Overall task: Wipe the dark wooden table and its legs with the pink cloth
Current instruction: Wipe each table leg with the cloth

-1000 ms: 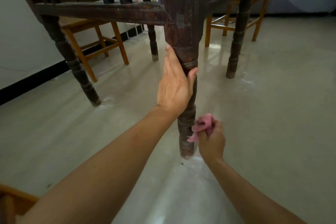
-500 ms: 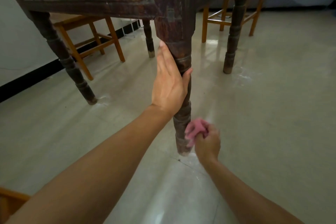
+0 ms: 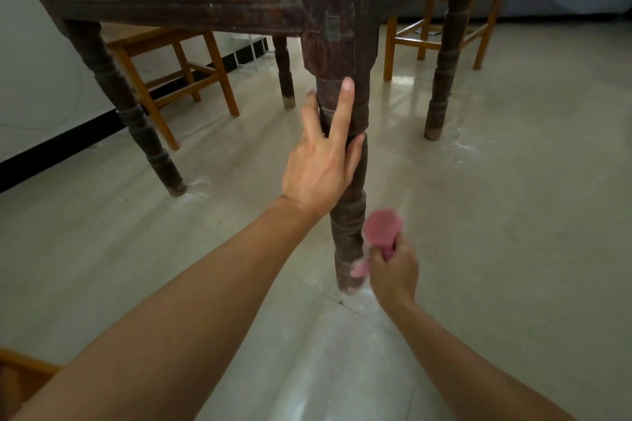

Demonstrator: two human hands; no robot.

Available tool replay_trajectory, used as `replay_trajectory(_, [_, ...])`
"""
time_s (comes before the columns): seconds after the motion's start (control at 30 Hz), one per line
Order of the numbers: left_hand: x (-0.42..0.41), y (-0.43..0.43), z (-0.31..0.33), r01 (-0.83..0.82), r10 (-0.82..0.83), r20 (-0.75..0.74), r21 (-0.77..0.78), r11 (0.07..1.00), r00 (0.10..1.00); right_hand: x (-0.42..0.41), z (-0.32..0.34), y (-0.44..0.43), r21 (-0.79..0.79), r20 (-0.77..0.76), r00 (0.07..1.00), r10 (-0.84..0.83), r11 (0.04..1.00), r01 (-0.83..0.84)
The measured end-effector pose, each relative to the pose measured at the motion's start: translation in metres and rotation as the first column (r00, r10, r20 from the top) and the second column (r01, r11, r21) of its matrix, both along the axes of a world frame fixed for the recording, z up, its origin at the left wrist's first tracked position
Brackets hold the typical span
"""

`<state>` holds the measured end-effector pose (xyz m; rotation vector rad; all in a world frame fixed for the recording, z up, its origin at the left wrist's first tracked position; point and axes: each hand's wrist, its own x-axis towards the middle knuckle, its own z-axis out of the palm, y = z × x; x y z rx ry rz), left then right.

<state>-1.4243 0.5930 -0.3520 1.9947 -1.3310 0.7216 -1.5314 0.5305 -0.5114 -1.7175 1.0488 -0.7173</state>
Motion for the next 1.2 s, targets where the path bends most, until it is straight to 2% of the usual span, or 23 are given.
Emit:
replay_trajectory(0.1, [0.002, 0.001, -0.004, 0.003, -0.003, -0.004, 0.018, 1.0, 1.0, 0.02, 0.033, 0.002, -0.143, 0.117, 0.993, 0.016, 0.99, 0.001])
replay_trajectory(0.2, [0.002, -0.001, -0.005, -0.008, 0.008, -0.023, 0.02, 1.0, 1.0, 0.021, 0.028, 0.027, -0.152, 0.114, 0.992, 0.052, 0.988, -0.034])
replay_trajectory(0.23, [0.001, -0.001, -0.005, -0.013, 0.013, -0.027, 0.015, 1.0, 1.0, 0.016, 0.016, 0.034, -0.118, 0.034, 0.992, 0.119, 0.986, -0.115])
replay_trajectory(0.27, [0.001, -0.002, -0.004, -0.015, 0.015, -0.025, 0.01, 1.0, 1.0, 0.01, 0.0, 0.04, -0.057, -0.109, 0.968, 0.226, 0.971, -0.233])
replay_trajectory(0.33, [0.0, -0.004, -0.005, -0.012, 0.012, -0.023, 0.006, 1.0, 1.0, -0.005, -0.028, 0.05, 0.139, -0.346, 0.82, 0.457, 0.889, -0.437])
replay_trajectory(0.37, [0.0, -0.004, -0.005, -0.01, 0.01, -0.021, 0.004, 1.0, 1.0, -0.01, -0.038, 0.055, 0.202, -0.369, 0.773, 0.515, 0.857, -0.475])
replay_trajectory(0.4, [0.0, -0.004, -0.005, -0.007, 0.007, -0.016, 0.0, 1.0, 1.0, -0.012, -0.043, 0.058, 0.208, -0.35, 0.779, 0.521, 0.854, -0.477])
replay_trajectory(0.47, [0.001, -0.004, -0.005, 0.002, -0.002, -0.009, -0.011, 1.0, 1.0, -0.005, -0.036, 0.061, 0.212, -0.203, 0.866, 0.457, 0.884, -0.416])
replay_trajectory(0.5, [0.001, -0.004, -0.005, 0.006, -0.006, -0.009, -0.015, 1.0, 1.0, 0.0, -0.028, 0.057, 0.252, -0.108, 0.921, 0.373, 0.907, -0.338])
replay_trajectory(0.57, [0.001, -0.004, -0.006, 0.006, -0.006, -0.009, -0.017, 1.0, 1.0, 0.01, -0.01, 0.029, 0.36, 0.01, 0.998, 0.063, 0.931, -0.063])
replay_trajectory(0.6, [0.001, -0.004, -0.006, 0.004, -0.005, -0.006, -0.017, 1.0, 1.0, 0.013, -0.006, 0.005, 0.378, 0.017, 0.995, -0.095, 0.922, 0.081])
replay_trajectory(0.63, [0.001, -0.004, -0.006, 0.006, -0.006, -0.005, -0.018, 1.0, 1.0, 0.012, -0.004, -0.018, 0.331, -0.011, 0.983, -0.184, 0.927, 0.177])
replay_trajectory(0.67, [0.001, -0.003, -0.006, 0.007, -0.008, -0.007, -0.019, 1.0, 1.0, 0.009, -0.005, -0.038, 0.241, -0.07, 0.976, -0.204, 0.946, 0.215])
replay_trajectory(0.73, [0.001, -0.004, -0.006, 0.005, -0.006, -0.016, -0.019, 1.0, 1.0, 0.003, -0.008, -0.06, 0.087, -0.156, 0.981, -0.117, 0.988, 0.131])
replay_trajectory(0.8, [0.001, -0.005, -0.007, 0.003, -0.004, -0.022, -0.028, 1.0, 1.0, 0.003, -0.01, -0.057, 0.025, -0.117, 0.993, 0.0, 1.0, 0.003])
replay_trajectory(0.87, [0.002, -0.007, -0.008, 0.003, -0.003, -0.017, -0.047, 0.999, 1.0, 0.01, -0.013, -0.041, 0.1, -0.062, 0.991, 0.116, 0.989, -0.109])
replay_trajectory(0.93, [0.002, -0.009, -0.01, 0.01, -0.011, -0.025, -0.058, 0.998, 1.0, 0.016, -0.017, -0.023, 0.249, -0.008, 0.977, 0.214, 0.947, -0.205])
replay_trajectory(1.0, [0.001, -0.009, -0.011, 0.01, -0.011, -0.023, -0.063, 0.998, 1.0, 0.019, -0.022, -0.01, 0.416, 0.081, 0.979, 0.187, 0.886, -0.204])
replay_trajectory(1.07, [0.002, -0.008, -0.013, 0.011, -0.011, -0.01, -0.06, 0.998, 1.0, 0.019, -0.032, 0.002, 0.473, 0.138, 0.981, 0.134, 0.862, -0.184])
replay_trajectory(1.2, [0.005, -0.01, -0.015, 0.013, -0.012, 0.021, -0.074, 0.997, 1.0, 0.011, -0.046, 0.04, 0.257, 0.093, 0.993, 0.068, 0.962, -0.09])
